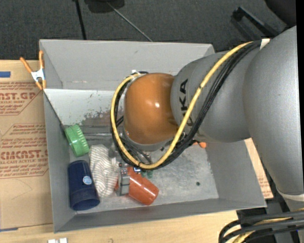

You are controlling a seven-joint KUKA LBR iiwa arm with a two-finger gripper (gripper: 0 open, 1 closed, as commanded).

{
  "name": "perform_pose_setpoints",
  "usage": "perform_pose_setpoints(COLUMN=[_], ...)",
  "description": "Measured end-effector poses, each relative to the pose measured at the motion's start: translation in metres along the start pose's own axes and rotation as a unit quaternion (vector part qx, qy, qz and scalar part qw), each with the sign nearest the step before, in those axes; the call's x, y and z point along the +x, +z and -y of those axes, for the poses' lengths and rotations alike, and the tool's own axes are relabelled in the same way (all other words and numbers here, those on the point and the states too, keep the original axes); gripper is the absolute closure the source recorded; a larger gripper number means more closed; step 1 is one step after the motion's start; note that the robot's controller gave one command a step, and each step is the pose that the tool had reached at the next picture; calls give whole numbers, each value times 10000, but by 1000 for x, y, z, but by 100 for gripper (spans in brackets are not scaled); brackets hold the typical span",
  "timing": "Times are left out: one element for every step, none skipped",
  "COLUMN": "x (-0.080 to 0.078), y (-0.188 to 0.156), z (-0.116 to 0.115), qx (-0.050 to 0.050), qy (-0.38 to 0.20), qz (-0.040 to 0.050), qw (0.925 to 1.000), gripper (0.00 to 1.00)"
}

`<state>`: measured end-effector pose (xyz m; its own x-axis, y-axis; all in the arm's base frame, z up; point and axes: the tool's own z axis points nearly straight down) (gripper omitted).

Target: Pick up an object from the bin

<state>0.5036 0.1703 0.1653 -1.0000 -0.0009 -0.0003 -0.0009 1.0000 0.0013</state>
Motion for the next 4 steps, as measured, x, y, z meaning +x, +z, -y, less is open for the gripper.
perform_pose_setpoints(x=[-3,-3,-2,-2], y=[77,77,-9,-9], z=[58,58,95,95], qx=[4,4,3,2], qy=[267,268,239,239], qz=[-5,-5,3,3], qw=[9996,9996,9997,9997], gripper=[100,100,100,100])
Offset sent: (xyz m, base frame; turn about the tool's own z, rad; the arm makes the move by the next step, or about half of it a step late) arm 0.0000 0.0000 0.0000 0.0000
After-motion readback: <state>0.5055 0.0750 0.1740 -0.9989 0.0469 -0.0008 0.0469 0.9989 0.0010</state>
